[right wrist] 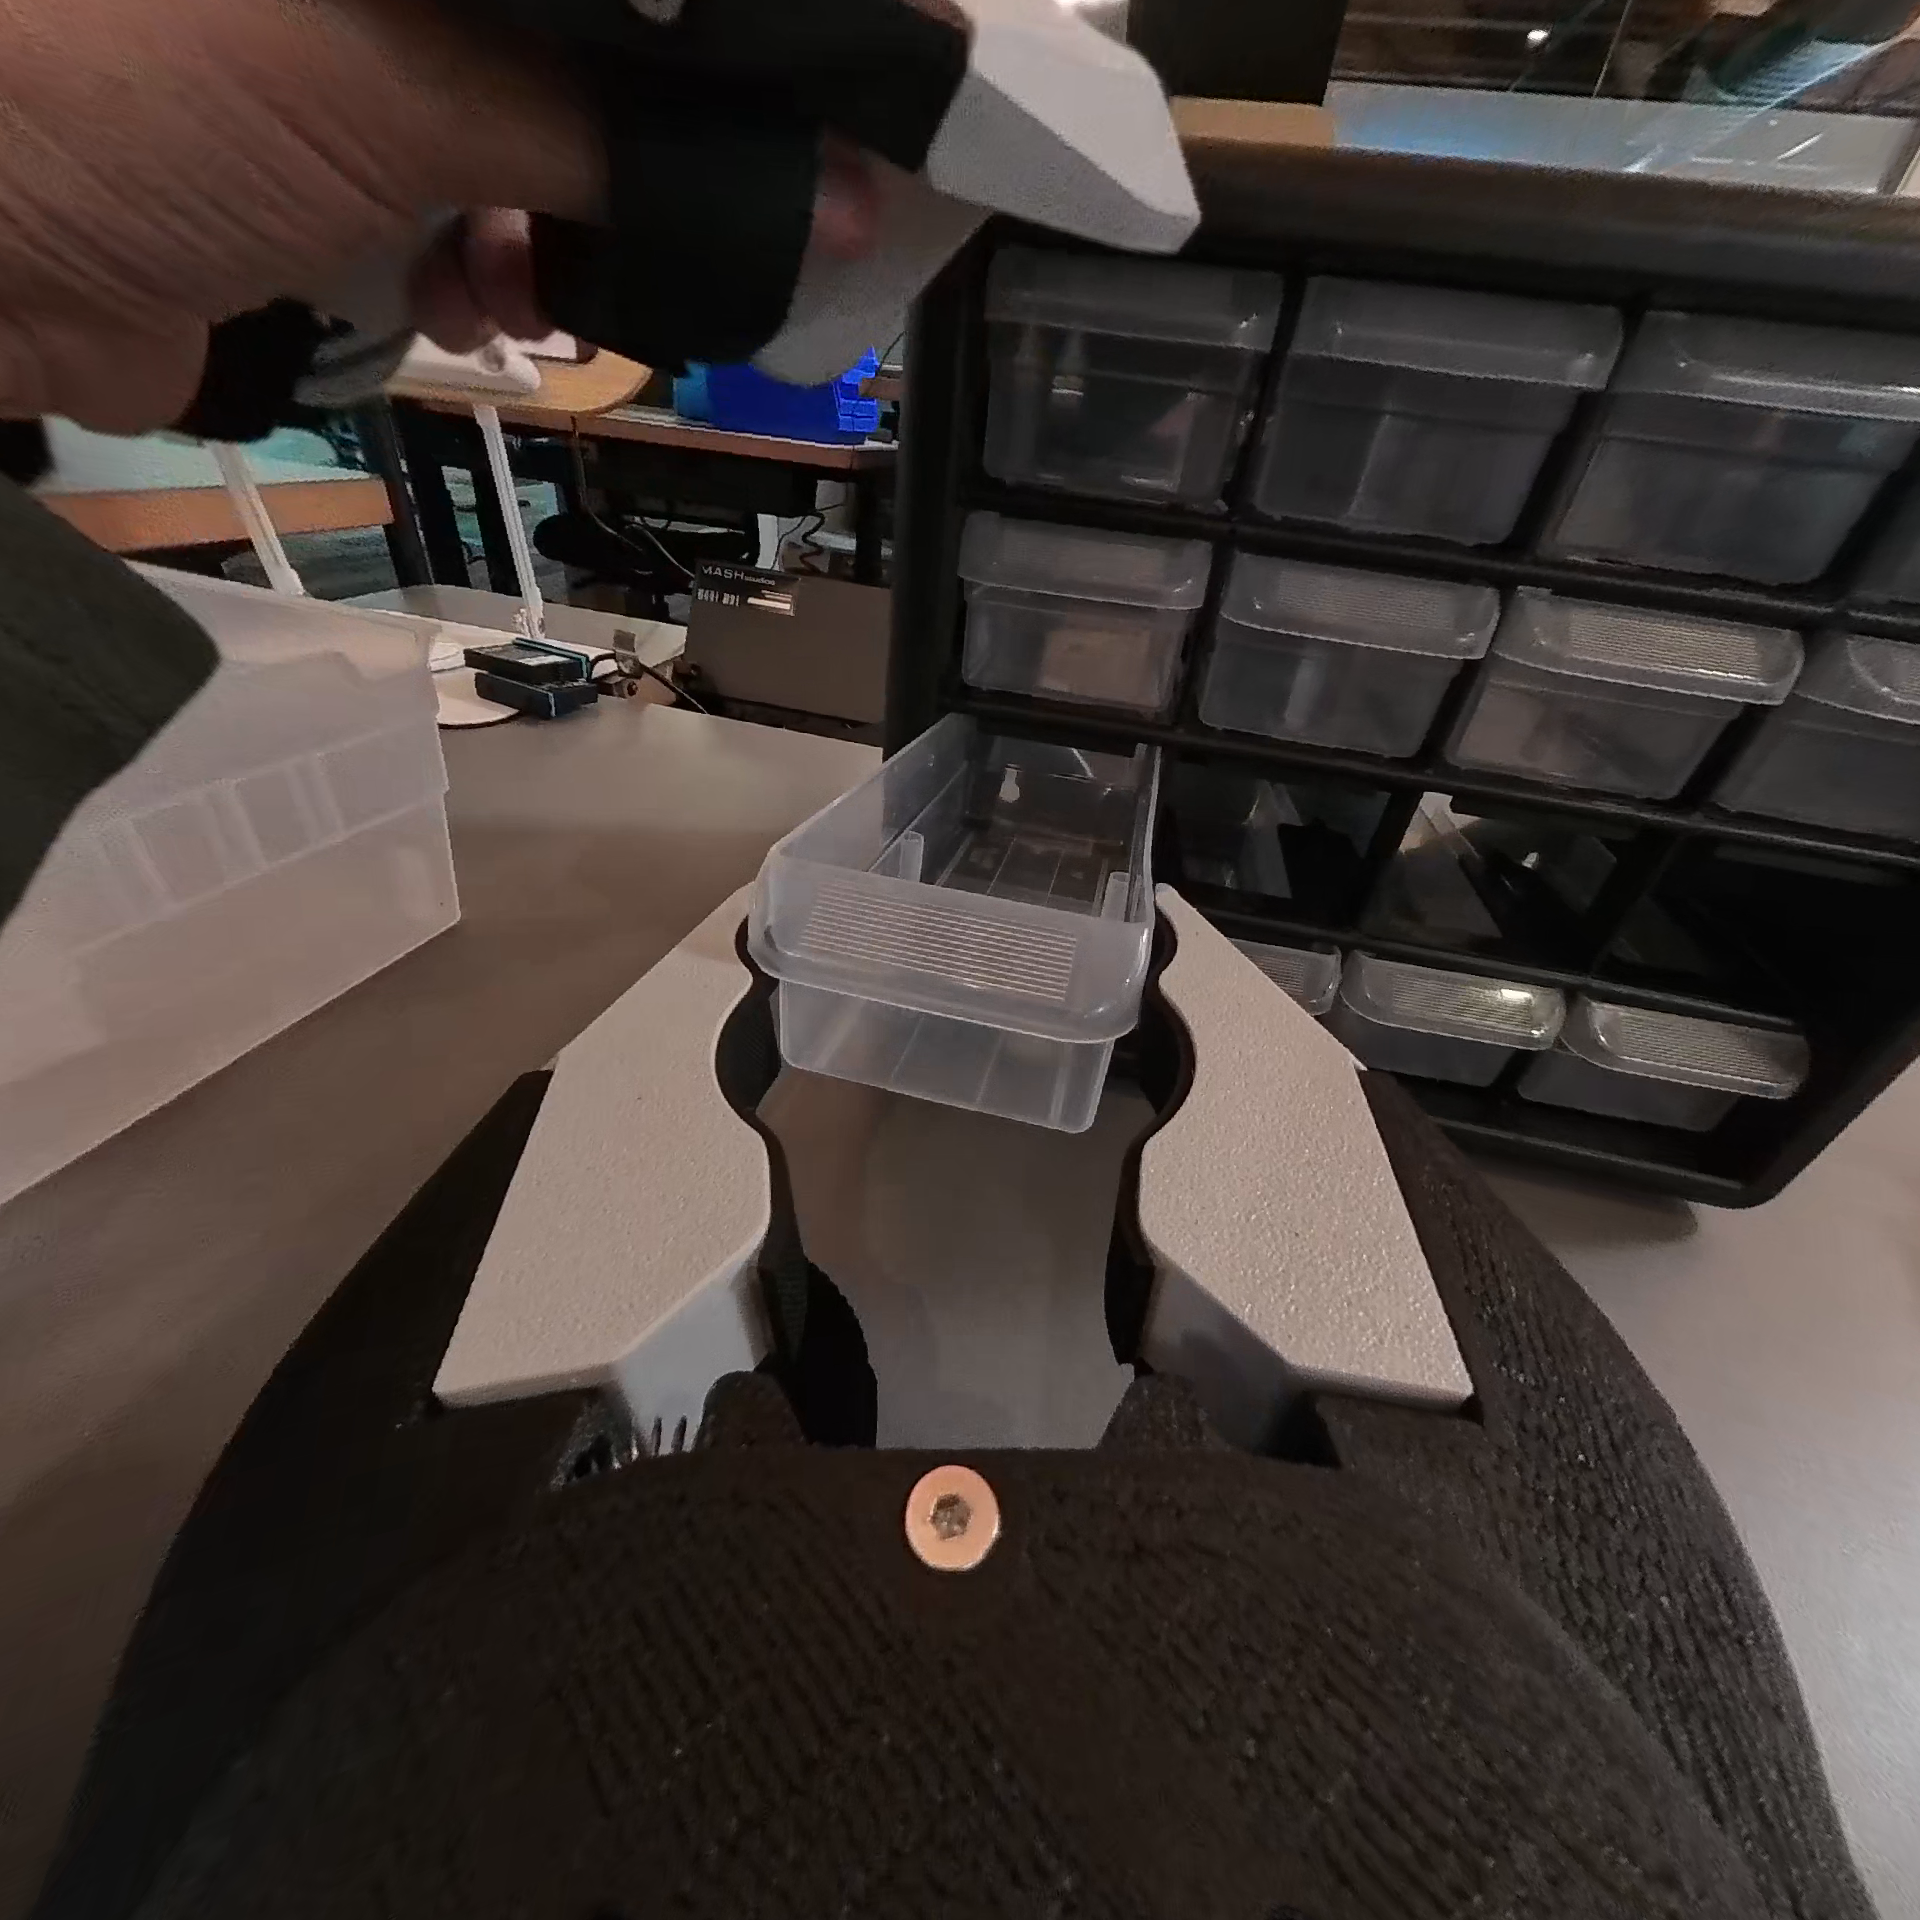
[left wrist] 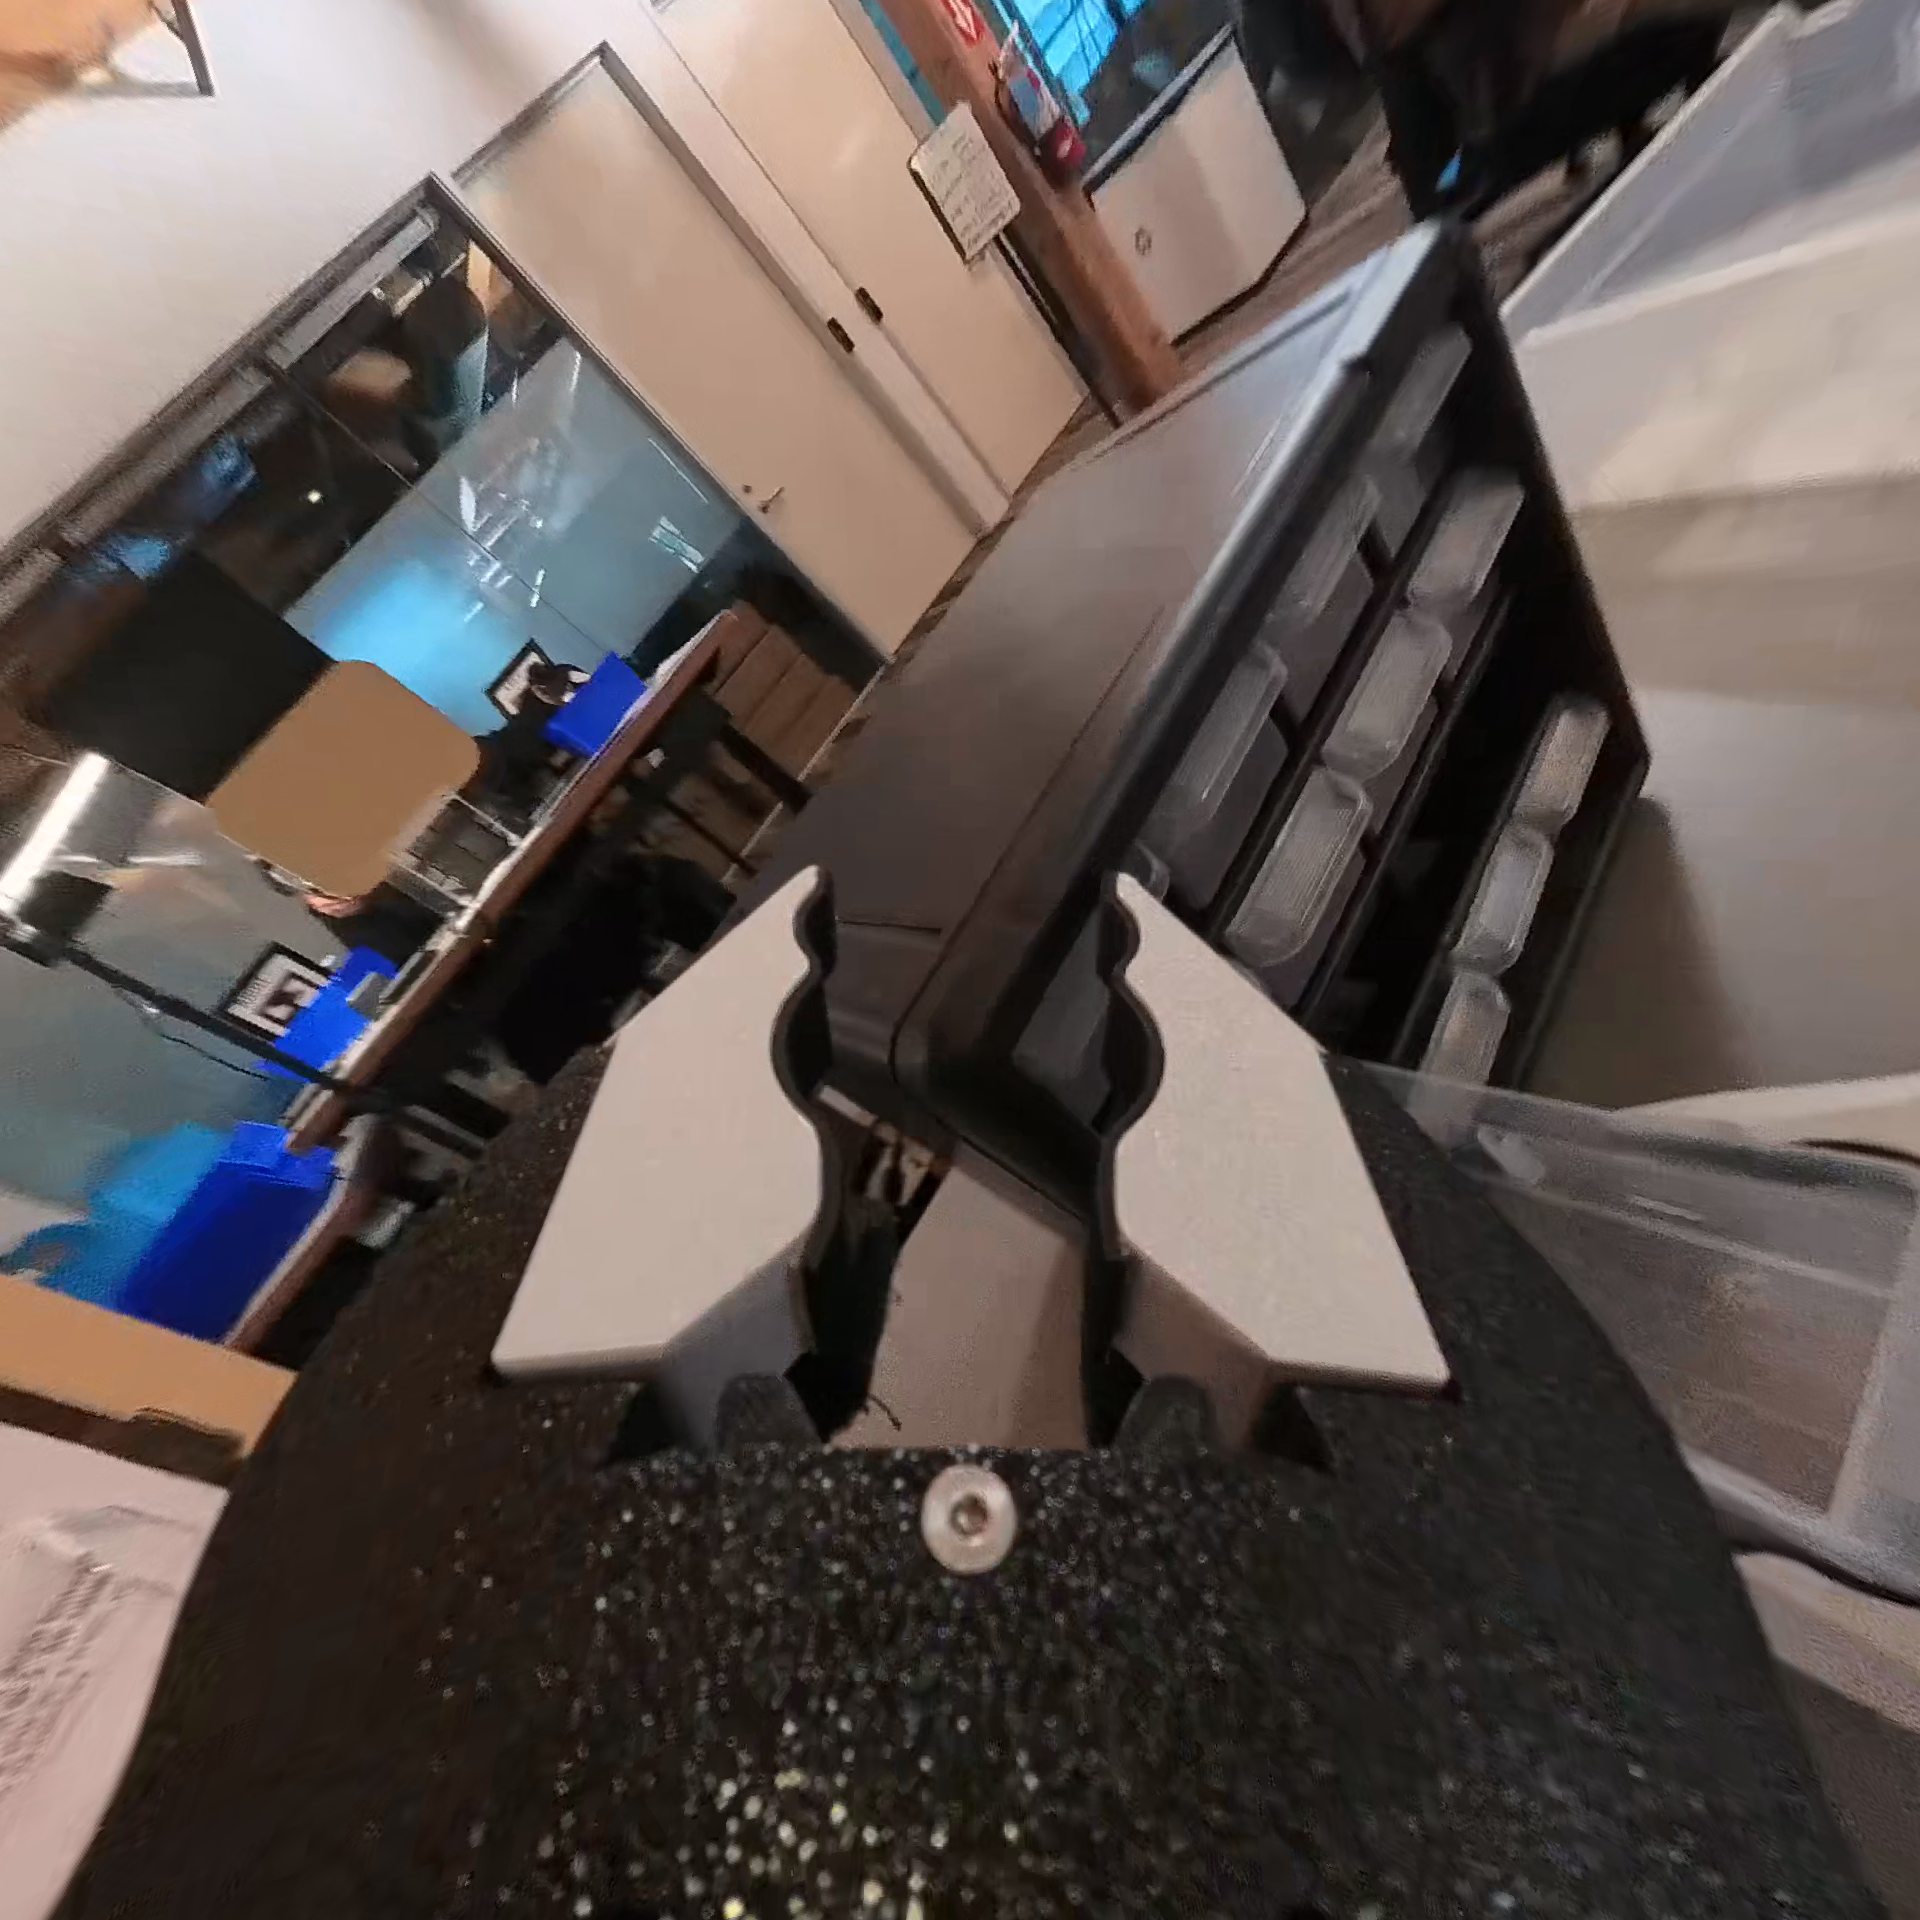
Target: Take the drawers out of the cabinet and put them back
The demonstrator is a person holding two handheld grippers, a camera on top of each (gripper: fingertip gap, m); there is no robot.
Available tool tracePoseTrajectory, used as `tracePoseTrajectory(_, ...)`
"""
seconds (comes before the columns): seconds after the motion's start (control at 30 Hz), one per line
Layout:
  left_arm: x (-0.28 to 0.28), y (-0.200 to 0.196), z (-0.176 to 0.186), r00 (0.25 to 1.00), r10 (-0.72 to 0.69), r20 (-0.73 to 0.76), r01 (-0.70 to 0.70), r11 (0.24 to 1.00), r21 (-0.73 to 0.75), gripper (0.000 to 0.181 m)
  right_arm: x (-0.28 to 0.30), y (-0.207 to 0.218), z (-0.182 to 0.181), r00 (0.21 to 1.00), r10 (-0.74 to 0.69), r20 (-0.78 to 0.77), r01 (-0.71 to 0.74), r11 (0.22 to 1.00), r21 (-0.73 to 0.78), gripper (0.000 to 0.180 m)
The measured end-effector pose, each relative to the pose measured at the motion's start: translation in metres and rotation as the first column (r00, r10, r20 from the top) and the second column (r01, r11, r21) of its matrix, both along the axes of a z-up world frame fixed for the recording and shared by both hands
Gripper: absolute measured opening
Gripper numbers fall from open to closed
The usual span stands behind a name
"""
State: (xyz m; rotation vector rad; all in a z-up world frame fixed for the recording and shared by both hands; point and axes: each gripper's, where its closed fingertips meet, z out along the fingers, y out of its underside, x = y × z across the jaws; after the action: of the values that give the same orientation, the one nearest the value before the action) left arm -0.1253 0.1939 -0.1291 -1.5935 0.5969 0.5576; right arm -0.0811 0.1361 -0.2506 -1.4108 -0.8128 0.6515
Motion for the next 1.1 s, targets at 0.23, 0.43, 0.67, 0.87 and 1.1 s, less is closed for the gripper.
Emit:
tracePoseTrajectory(0.23, -0.015, -0.019, 0.026, 0.921, -0.113, 0.372, 0.078, 0.991, 0.107, 0.056, 0.001, 0.003, -0.002, 1.0, 0.008, -0.003, -0.008, 1.0, -0.011, 0.068)
tracePoseTrajectory(0.43, -0.045, 0.037, 0.046, 0.781, -0.159, 0.605, 0.267, 0.959, -0.094, 0.114, 0.001, 0.003, -0.001, 1.0, 0.015, -0.01, -0.015, 1.0, -0.01, 0.068)
tracePoseTrajectory(0.67, -0.071, 0.111, -0.003, 0.833, 0.075, 0.548, 0.31, 0.758, -0.574, 0.108, 0.001, 0.004, 0.0, 0.999, 0.025, -0.02, -0.026, 1.0, -0.014, 0.068)
tracePoseTrajectory(0.87, -0.059, 0.129, -0.023, 0.766, 0.123, 0.631, 0.413, 0.658, -0.63, 0.097, -0.001, 0.004, 0.0, 1.0, 0.025, -0.016, -0.025, 1.0, -0.009, 0.068)
tracePoseTrajectory(1.1, -0.055, 0.126, -0.034, 0.636, 0.186, 0.749, 0.522, 0.611, -0.595, 0.106, -0.003, 0.005, 0.0, 0.998, 0.055, -0.026, -0.055, 0.998, -0.018, 0.07)
